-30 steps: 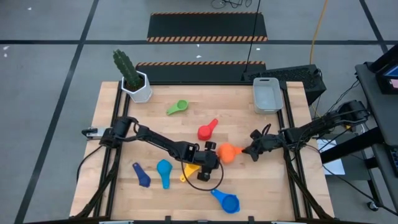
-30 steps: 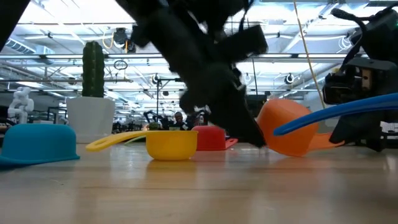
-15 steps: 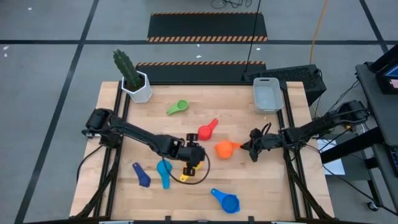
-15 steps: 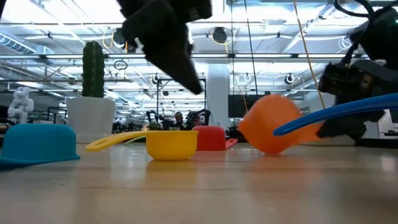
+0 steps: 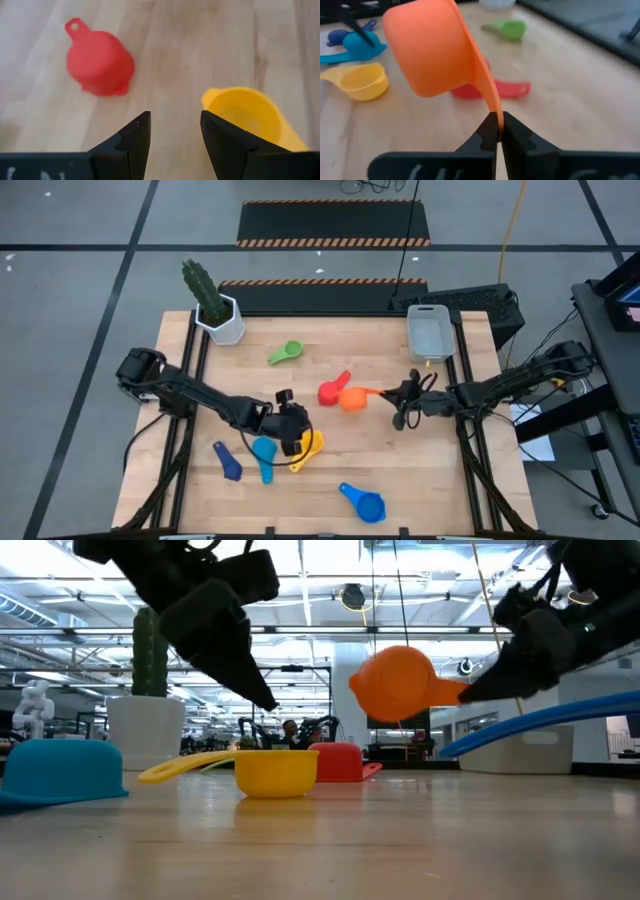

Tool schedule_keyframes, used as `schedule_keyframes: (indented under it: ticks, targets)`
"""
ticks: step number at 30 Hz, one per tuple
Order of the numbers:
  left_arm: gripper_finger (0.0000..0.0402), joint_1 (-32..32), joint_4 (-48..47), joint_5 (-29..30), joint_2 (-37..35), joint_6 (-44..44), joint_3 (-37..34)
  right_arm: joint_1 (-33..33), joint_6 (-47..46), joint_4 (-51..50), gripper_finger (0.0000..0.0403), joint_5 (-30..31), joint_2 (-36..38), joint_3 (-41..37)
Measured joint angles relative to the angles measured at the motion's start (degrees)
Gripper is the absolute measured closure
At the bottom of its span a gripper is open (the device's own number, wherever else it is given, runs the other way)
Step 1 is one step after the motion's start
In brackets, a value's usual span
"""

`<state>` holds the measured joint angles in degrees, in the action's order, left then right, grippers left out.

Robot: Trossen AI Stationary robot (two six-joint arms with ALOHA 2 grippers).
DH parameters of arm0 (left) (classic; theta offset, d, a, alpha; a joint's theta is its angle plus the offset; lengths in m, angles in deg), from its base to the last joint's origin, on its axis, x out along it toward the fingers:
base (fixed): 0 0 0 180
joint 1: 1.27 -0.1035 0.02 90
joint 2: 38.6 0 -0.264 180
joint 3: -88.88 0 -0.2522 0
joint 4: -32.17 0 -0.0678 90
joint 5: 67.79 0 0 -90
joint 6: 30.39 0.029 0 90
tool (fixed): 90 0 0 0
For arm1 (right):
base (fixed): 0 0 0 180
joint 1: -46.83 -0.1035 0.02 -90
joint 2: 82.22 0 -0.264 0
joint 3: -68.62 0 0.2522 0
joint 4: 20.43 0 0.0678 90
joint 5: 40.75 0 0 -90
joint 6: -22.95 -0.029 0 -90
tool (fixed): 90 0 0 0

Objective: Nest measuring cups in basket
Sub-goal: Put the orange measuring cup in the gray bin

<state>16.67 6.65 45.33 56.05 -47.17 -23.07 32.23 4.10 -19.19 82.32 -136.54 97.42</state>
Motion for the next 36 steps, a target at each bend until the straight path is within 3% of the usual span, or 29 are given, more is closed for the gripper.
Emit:
schedule_keyframes:
  ticks: [10,16,23,27,29,36]
  targets:
    - [0.0225,1.92,6.77,-0.02,0.02,-0.18,-0.57,-3.65,14.69,0.64,0.0403,17.32,0.06,3.95]
    - [0.0225,2.11,8.75,-0.04,0.18,1.54,-0.55,-7.12,26.66,-0.09,0.0403,24.33,0.06,9.54]
    - [0.0225,1.96,9.86,1.05,0.20,2.46,-0.55,-9.83,39.70,-0.35,0.0403,41.41,0.08,13.62]
    - [0.0225,1.94,12.94,1.49,0.20,5.30,-0.53,-10.62,42.16,-1.38,0.0403,50.02,-0.67,13.62]
    - [0.0225,1.85,14.58,1.52,0.20,6.44,-0.53,-10.80,41.68,-2.08,0.0403,52.28,-1.99,13.62]
    - [0.0225,1.72,15.64,1.53,0.20,7.30,-0.51,-10.86,39.36,-2.30,0.0403,51.61,-7.32,13.62]
